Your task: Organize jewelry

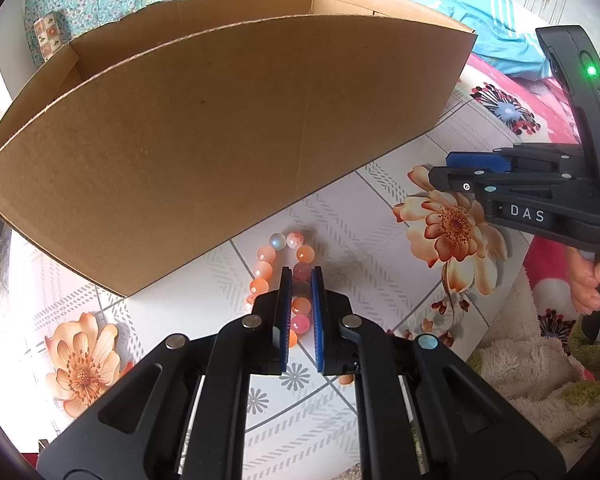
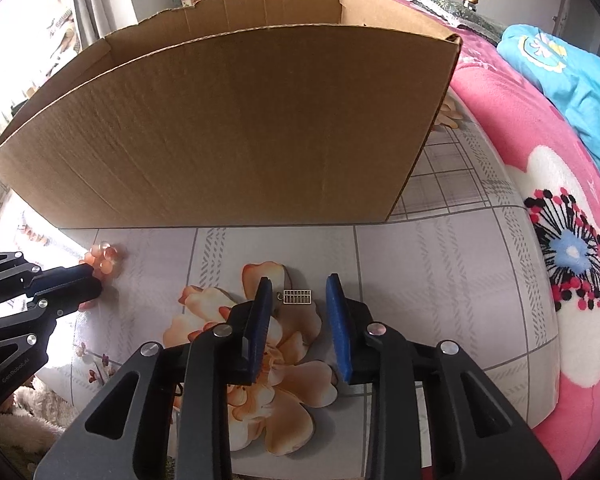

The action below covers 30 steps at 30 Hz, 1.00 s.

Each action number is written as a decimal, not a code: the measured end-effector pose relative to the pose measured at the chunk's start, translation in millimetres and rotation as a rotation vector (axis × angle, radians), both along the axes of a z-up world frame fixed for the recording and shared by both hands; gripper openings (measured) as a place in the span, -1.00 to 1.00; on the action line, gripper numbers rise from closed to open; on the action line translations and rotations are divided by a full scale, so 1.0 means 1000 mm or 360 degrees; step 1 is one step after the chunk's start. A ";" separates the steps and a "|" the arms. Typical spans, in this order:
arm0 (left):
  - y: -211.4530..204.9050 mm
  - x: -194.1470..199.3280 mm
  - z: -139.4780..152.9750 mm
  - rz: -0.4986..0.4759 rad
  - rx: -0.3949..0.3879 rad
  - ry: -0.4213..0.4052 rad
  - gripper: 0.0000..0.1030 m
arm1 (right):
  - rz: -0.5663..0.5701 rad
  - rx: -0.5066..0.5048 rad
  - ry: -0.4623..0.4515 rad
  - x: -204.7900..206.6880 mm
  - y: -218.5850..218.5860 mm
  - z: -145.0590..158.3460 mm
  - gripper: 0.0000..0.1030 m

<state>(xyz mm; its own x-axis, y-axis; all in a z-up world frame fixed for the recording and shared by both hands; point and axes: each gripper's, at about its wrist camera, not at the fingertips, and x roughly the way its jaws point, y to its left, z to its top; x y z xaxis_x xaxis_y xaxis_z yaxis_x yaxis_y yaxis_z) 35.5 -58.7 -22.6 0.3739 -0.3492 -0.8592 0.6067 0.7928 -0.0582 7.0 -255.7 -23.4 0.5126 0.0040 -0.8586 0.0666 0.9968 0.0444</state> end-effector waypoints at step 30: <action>-0.003 0.002 0.000 0.0009 0.0016 0.0003 -0.84 | 0.0041 0.0141 -0.0090 -0.019 0.006 0.017 -0.72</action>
